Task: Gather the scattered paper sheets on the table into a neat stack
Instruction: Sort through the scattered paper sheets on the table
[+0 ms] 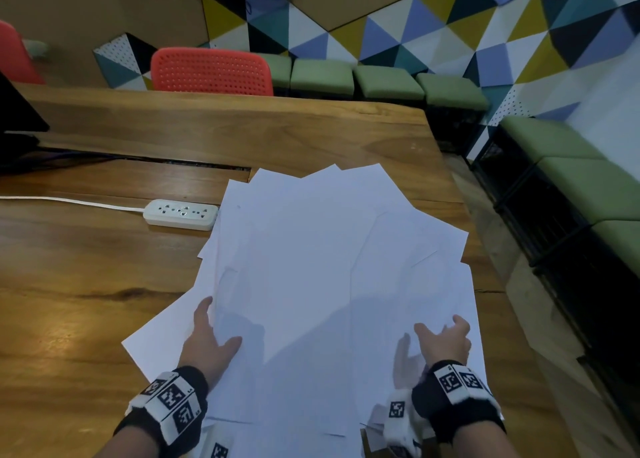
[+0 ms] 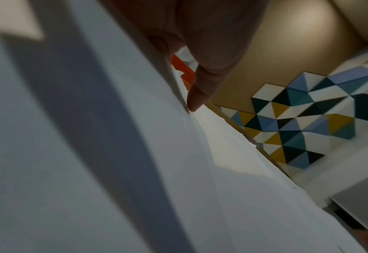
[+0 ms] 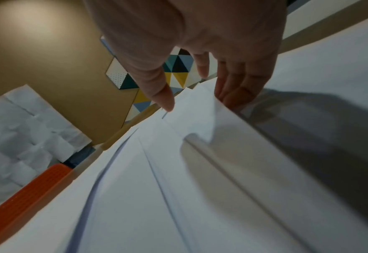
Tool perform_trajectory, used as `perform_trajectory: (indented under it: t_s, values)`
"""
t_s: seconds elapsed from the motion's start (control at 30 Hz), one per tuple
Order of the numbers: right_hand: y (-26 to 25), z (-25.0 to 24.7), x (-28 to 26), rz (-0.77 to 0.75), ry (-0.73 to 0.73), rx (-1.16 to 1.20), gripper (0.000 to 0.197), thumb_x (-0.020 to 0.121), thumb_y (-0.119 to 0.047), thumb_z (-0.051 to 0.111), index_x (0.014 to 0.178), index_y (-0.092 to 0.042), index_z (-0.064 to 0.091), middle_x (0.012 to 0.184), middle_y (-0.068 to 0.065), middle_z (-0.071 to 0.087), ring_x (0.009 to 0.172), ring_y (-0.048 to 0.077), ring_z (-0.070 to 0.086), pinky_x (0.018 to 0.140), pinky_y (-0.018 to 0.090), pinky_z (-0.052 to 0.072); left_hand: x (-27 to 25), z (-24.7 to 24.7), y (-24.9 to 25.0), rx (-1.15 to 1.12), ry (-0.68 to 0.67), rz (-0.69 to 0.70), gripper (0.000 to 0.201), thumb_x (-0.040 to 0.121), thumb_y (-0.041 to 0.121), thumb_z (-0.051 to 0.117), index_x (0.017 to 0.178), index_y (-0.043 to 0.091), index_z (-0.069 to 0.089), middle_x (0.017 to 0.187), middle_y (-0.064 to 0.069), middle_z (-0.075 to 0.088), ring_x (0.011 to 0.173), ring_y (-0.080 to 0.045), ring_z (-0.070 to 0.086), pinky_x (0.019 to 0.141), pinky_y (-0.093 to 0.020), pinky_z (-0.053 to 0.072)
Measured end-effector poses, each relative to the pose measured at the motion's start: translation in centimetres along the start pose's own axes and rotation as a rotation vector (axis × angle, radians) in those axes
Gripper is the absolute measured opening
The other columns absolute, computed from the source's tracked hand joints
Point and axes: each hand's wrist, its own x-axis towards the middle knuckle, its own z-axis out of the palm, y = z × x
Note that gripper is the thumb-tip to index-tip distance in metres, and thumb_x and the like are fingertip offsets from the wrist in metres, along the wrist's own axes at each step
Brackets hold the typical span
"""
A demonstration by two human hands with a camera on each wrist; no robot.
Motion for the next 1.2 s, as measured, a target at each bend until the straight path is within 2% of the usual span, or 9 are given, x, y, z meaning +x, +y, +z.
perform_trajectory:
  t_s: [0.43,0.5,0.6,0.7,0.8,0.87,0.97,1.1,1.2]
  values:
    - [1.6,0.5,-1.4,-0.084,-0.237,0.046,0.049,0.091,-0.007,0.046,0.136,-0.004,0.027,0.137,0.011,0.042,0.126,0.033,0.041,0.106,0.043,0.034,-0.7,-0.6,1.1,-0.077,-0.167,-0.043,0.051,0.065,0.022,0.068,0.113,0.020,0.051,0.104,-0.008,0.065,0.095,-0.031,0.063,0.087,-0.044,0.050]
    - [1.2,-0.9,-1.3,-0.141,-0.260,0.055,0.049,0.091,-0.004,0.045,0.137,-0.006,0.029,0.125,-0.002,0.040,0.125,0.030,0.041,0.106,0.040,0.032,-0.4,-1.2,1.4,-0.044,-0.184,-0.059,0.038,0.075,0.020,0.067,0.110,0.022,0.053,0.104,-0.008,0.065,0.096,-0.032,0.063,0.090,-0.047,0.050]
    - [1.2,-1.8,-1.2,-0.183,-0.309,0.096,0.040,0.091,-0.005,0.047,0.131,-0.007,0.040,0.123,0.006,0.051,0.107,0.025,0.049,0.099,0.035,0.037,0.1,-1.8,1.6,0.030,-0.224,-0.066,0.025,0.085,0.017,0.060,0.109,0.020,0.053,0.104,-0.008,0.064,0.097,-0.031,0.062,0.090,-0.043,0.049]
    - [1.5,-0.7,-1.3,-0.144,-0.372,0.171,0.056,0.087,-0.024,0.062,0.133,-0.002,0.040,0.137,0.018,0.048,0.119,0.032,0.049,0.101,0.042,0.041,0.0,-1.4,1.7,0.071,-0.270,-0.060,0.026,0.086,0.017,0.058,0.111,0.018,0.055,0.108,-0.009,0.065,0.099,-0.030,0.062,0.091,-0.042,0.049]
    - [2.3,1.3,-2.0,-0.127,-0.370,0.185,0.043,0.076,-0.014,0.074,0.111,-0.002,0.051,0.113,0.018,0.060,0.102,0.032,0.058,0.073,0.035,0.049,-0.4,-0.4,1.6,0.085,-0.316,-0.039,0.028,0.085,0.013,0.056,0.113,0.016,0.056,0.109,-0.010,0.066,0.099,-0.030,0.062,0.092,-0.043,0.049]
    - [2.5,2.2,-2.2,-0.148,-0.388,0.178,0.028,0.076,-0.001,0.071,0.095,-0.011,0.054,0.107,0.019,0.065,0.091,0.031,0.063,0.074,0.036,0.052,-0.8,-0.1,1.9,0.044,-0.333,-0.041,0.028,0.082,0.011,0.057,0.110,0.016,0.058,0.106,-0.009,0.068,0.098,-0.030,0.063,0.092,-0.044,0.050]
    - [2.1,1.1,-2.3,-0.168,-0.446,0.194,0.029,0.081,0.006,0.060,0.102,-0.014,0.057,0.101,0.013,0.068,0.089,0.030,0.064,0.081,0.040,0.052,-0.9,-0.5,1.8,-0.065,-0.341,-0.035,0.036,0.067,0.023,0.061,0.103,0.020,0.062,0.106,-0.009,0.070,0.099,-0.032,0.065,0.094,-0.051,0.049]
    - [2.5,-1.0,-2.2,-0.098,-0.573,0.249,0.032,0.084,0.012,0.049,0.095,-0.015,0.062,0.084,0.009,0.071,0.078,0.030,0.066,0.069,0.036,0.053,-0.5,-1.0,1.1,-0.106,-0.336,-0.039,0.048,0.065,0.026,0.061,0.111,0.013,0.062,0.106,-0.011,0.071,0.097,-0.033,0.067,0.092,-0.053,0.050]
    - [3.3,-0.3,-2.1,-0.096,-0.573,0.165,0.028,0.083,0.009,0.053,0.105,-0.007,0.062,0.089,0.012,0.071,0.081,0.030,0.066,0.074,0.039,0.054,-1.2,-0.3,1.4,-0.106,-0.364,-0.030,0.041,0.065,0.022,0.060,0.105,0.014,0.064,0.103,-0.010,0.072,0.096,-0.033,0.067,0.091,-0.050,0.051]
